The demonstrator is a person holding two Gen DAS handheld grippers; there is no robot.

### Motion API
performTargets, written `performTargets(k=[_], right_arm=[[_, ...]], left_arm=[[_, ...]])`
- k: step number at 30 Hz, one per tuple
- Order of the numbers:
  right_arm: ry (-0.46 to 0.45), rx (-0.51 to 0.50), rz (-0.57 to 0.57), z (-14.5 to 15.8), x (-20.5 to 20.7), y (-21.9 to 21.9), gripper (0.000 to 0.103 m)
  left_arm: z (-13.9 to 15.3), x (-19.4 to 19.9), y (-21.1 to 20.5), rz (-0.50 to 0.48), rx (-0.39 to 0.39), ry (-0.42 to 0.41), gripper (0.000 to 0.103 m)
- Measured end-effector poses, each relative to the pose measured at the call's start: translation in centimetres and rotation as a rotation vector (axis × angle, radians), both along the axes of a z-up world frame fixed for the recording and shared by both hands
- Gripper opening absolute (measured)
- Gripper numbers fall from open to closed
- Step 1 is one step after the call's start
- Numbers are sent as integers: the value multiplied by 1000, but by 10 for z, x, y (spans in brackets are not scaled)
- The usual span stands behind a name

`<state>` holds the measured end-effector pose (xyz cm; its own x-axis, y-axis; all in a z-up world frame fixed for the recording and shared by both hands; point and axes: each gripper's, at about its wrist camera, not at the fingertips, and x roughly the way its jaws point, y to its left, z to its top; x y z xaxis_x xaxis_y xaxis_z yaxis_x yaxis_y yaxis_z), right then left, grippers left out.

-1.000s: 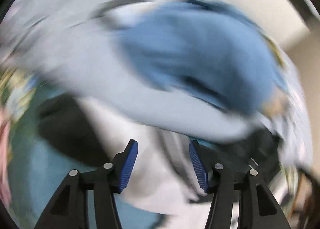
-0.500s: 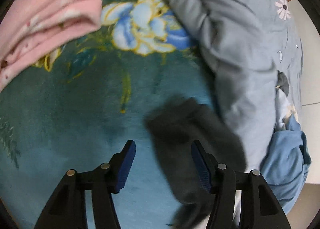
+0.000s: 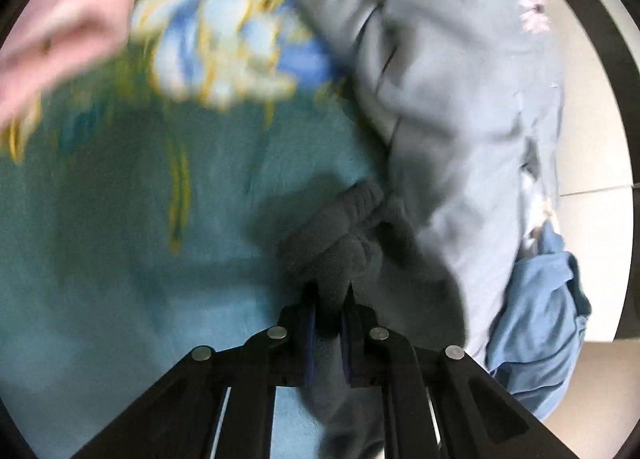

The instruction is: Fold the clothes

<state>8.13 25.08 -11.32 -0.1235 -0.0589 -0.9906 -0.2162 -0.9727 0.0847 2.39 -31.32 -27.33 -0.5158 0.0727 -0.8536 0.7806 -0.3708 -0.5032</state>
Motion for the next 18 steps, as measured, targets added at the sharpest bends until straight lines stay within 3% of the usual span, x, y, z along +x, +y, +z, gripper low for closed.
performTargets(k=[3,6,13,16,18], right_arm=[[10,-4,3,5,2,-8,33],[12,1,-12,5,6,-11,33],[16,-5,-89,8,17,-12,33],[26,2,-112,13,24,-10,33],[35,5,-140,17,30,-6,33]], left_arm=[[14,14,-25,-8,-102,-62,10],[1,16,-29,-102,-115,-144,10],[0,16,-11,-138,-79,-92,10],[3,12,-4,-191,-66,-94,17],[5,16,0,-203,-50,-86,29]])
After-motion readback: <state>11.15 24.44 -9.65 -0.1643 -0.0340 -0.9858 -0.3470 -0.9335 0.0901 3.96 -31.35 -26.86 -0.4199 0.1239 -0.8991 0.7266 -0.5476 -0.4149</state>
